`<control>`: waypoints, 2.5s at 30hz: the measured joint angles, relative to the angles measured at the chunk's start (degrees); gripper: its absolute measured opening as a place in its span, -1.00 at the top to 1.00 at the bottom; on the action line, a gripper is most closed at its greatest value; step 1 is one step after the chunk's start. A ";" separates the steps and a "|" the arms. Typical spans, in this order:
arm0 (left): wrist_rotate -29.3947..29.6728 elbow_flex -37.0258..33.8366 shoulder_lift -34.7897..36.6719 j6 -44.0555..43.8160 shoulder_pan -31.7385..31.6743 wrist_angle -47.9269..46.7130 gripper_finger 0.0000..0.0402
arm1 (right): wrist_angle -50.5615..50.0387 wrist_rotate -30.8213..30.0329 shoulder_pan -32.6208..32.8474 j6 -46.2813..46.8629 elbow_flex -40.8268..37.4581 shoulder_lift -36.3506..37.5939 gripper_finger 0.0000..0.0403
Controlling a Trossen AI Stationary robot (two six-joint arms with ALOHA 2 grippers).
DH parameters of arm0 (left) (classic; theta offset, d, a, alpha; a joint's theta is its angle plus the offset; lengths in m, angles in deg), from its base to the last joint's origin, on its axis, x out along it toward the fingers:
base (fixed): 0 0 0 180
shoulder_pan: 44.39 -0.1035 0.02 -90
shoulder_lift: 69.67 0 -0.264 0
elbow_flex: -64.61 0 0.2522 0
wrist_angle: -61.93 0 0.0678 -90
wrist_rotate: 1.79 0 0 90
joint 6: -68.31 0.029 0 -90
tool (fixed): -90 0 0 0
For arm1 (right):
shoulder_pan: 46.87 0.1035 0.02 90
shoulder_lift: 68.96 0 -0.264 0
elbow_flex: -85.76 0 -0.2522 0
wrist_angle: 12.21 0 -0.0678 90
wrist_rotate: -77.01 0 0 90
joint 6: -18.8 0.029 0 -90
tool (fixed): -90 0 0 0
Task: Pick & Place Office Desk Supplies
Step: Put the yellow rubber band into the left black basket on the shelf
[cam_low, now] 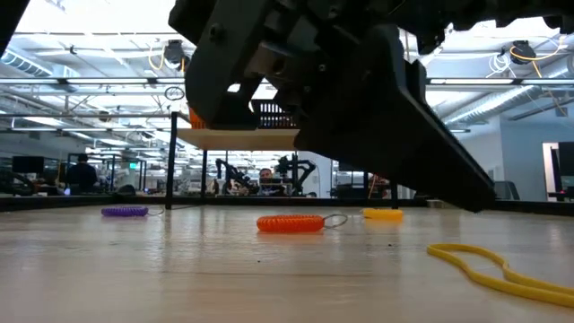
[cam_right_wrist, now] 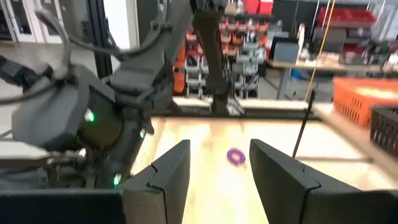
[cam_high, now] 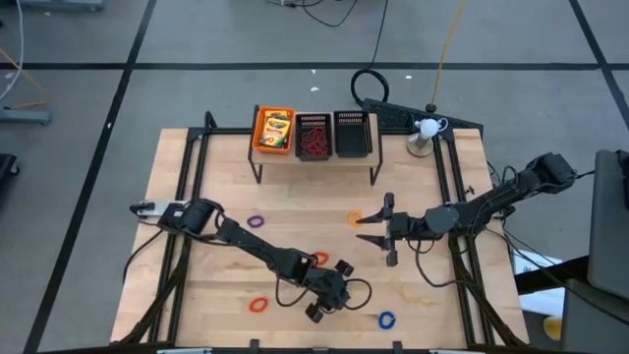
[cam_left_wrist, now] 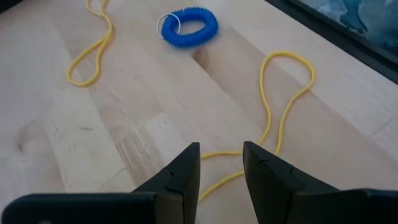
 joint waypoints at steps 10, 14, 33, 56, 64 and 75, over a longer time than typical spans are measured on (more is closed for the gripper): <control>0.54 0.02 0.00 3.30 0.06 -0.97 0.41 | -5.00 0.07 0.12 5.13 0.00 -0.02 0.23; 0.97 0.02 0.00 5.06 0.13 -2.28 0.41 | -5.14 0.09 0.11 5.14 0.00 -0.01 0.23; 1.20 0.04 -2.05 6.29 0.15 -2.67 0.41 | -6.21 0.13 0.11 5.21 0.00 -0.02 0.23; -3.66 0.33 -2.32 4.42 0.04 -11.62 0.42 | -7.47 0.14 0.10 6.25 0.00 -0.02 0.23; 1.37 -0.02 -1.36 3.44 0.26 -10.34 0.42 | -7.50 0.27 0.11 6.07 0.00 -0.01 0.23; 22.58 -0.83 18.25 2.09 0.17 -24.55 0.41 | -11.74 8.93 1.90 8.66 0.00 0.99 0.23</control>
